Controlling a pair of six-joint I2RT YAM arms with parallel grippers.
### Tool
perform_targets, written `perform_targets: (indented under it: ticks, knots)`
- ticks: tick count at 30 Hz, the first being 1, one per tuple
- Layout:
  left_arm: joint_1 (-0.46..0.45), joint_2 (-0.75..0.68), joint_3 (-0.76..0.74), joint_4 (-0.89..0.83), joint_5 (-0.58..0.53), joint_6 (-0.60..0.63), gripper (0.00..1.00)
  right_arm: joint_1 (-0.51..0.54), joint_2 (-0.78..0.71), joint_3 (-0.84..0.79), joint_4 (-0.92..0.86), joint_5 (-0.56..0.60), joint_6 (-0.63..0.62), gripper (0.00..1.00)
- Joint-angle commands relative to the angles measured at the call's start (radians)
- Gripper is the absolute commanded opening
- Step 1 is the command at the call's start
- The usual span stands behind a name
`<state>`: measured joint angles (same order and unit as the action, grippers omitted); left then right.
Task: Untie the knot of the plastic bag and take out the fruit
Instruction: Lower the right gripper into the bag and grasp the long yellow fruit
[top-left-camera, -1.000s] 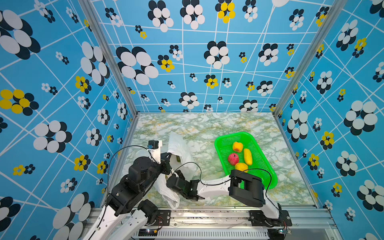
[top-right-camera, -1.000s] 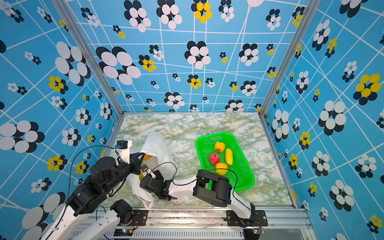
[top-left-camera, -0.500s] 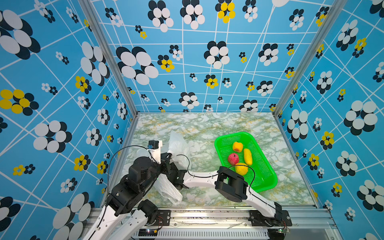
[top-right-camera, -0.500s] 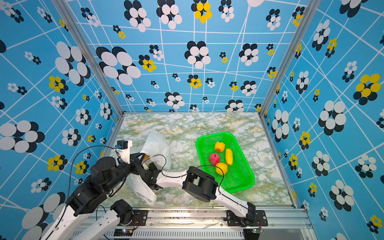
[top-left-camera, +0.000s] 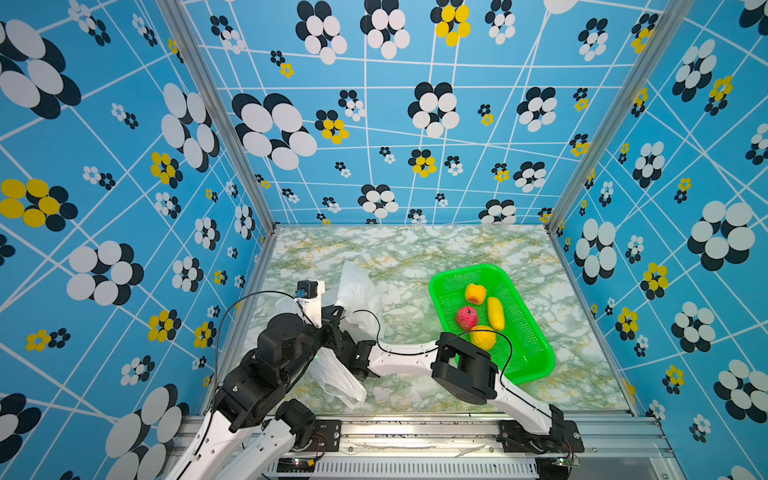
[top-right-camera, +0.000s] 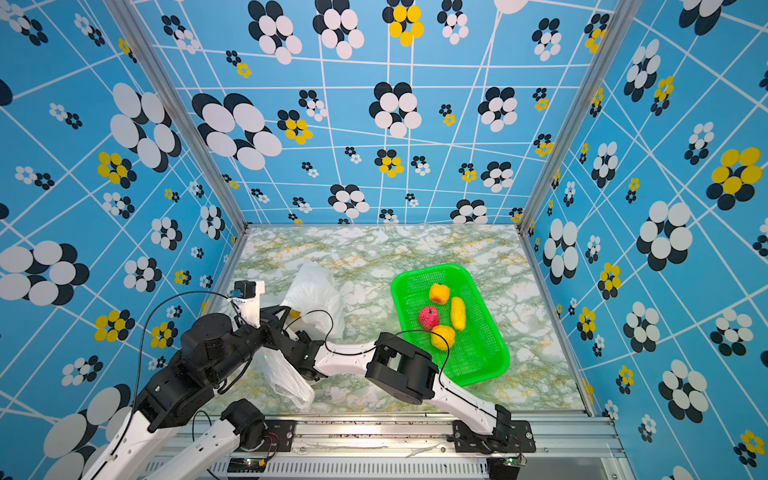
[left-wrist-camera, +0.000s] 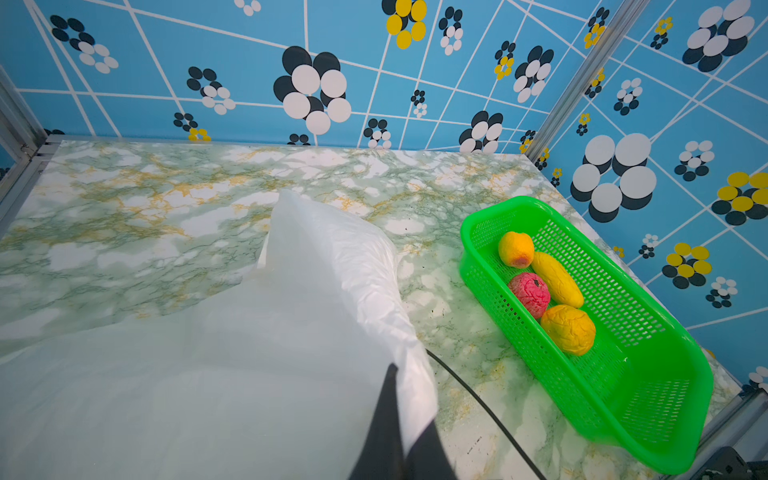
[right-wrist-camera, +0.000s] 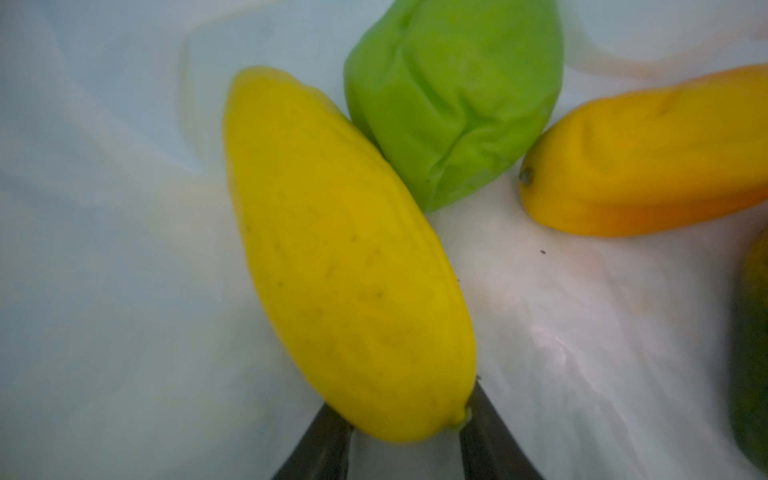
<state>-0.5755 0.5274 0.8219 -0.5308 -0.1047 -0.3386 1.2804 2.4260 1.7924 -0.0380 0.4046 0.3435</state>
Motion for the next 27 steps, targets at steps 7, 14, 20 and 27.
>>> perform_targets:
  ticks: [7, 14, 20, 27]
  knots:
    - [0.008, 0.011, 0.027, -0.012, -0.040, 0.018, 0.00, 0.045, -0.240, -0.283, 0.138, -0.016, -0.046, 0.37]
    - [0.008, 0.011, 0.028, -0.018, -0.053, 0.020, 0.00, 0.101, -0.453, -0.566, 0.295, -0.001, -0.027, 0.33]
    - [0.008, 0.003, 0.013, -0.008, -0.063, 0.020, 0.00, 0.112, -0.580, -0.749, 0.419, 0.026, -0.012, 0.30]
    - [0.008, 0.006, 0.022, -0.014, -0.054, 0.020, 0.00, 0.132, -0.628, -0.799, 0.451, 0.090, -0.034, 0.30]
